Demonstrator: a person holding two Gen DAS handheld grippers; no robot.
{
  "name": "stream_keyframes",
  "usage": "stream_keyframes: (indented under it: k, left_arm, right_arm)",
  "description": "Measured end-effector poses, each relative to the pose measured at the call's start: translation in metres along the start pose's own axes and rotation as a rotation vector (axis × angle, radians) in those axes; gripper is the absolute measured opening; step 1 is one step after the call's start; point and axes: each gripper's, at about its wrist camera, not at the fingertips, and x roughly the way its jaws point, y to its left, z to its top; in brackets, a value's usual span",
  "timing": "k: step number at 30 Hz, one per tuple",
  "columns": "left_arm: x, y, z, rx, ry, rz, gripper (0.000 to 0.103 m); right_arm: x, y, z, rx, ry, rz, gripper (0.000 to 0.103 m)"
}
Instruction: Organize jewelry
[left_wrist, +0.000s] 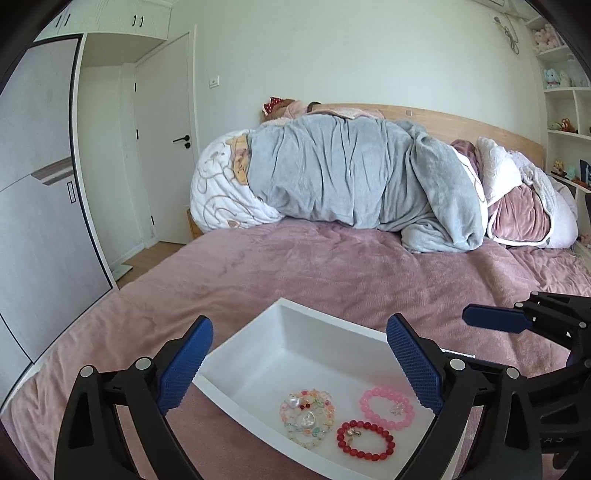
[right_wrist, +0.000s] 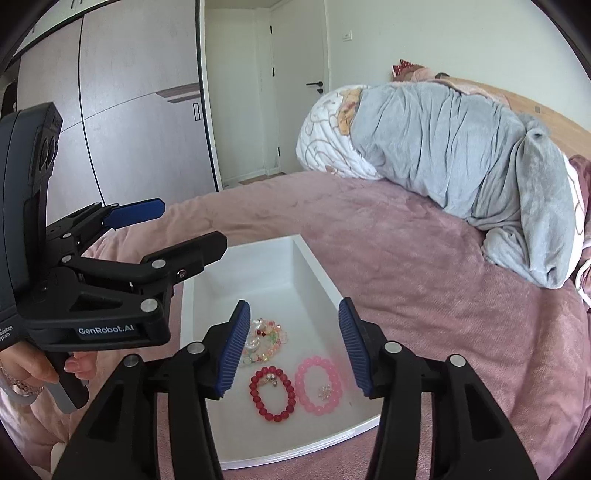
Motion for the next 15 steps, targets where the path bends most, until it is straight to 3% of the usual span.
stream_keyframes:
  k: [3, 9, 15]
  left_arm:
    - [-0.025, 0.006, 0.002, -0.029, -0.031, 0.013, 0.098]
    - [-0.072, 0.013, -0.004, -0.079, -0.055, 0.058, 0.099]
    - [-0.097, 0.023, -0.032, -0.199, 0.003, 0.05, 0.099]
  right_arm:
    - [-0.023, 0.002, 0.004, -0.005, -0.042, -0.011, 0.066]
    - [-0.074, 0.009, -0.002, 0.013, -0.152, -0.045, 0.099]
    - [-0.109, 0.016, -0.023, 0.048, -0.207, -0.057, 0.098]
